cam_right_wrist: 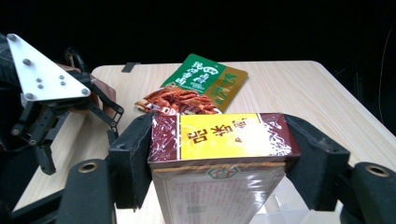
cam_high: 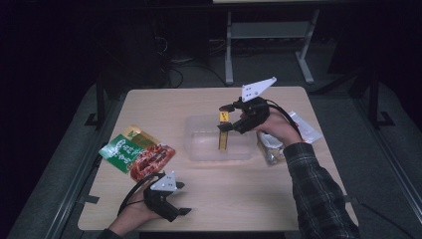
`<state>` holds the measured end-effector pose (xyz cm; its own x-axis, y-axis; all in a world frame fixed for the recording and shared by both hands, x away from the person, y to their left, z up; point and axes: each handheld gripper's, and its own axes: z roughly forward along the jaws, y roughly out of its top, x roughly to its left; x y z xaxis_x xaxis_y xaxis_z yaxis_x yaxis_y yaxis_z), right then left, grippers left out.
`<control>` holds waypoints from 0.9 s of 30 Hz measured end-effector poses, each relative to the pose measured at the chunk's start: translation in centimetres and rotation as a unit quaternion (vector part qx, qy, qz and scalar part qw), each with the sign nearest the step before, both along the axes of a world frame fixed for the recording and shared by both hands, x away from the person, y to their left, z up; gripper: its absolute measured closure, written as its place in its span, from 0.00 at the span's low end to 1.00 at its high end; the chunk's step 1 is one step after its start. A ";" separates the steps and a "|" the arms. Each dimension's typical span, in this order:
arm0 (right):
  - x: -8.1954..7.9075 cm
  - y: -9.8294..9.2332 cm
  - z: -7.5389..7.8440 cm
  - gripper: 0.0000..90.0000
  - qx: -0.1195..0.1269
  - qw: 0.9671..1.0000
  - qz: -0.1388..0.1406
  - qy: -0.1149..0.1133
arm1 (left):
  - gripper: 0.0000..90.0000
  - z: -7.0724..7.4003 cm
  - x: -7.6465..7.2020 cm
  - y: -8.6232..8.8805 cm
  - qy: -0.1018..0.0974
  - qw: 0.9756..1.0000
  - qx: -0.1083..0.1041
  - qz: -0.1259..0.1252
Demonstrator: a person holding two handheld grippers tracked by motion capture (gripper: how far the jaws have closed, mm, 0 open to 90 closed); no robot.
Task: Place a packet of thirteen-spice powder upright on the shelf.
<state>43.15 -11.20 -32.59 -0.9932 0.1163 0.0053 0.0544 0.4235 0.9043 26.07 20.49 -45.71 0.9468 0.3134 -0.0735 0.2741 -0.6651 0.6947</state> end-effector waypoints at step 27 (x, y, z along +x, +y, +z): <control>3.3 0.3 -1.6 0.34 -0.028 0.999 -0.010 0.016 | 0.15 -0.2 0.0 -0.2 0.011 1.000 -0.001 -0.001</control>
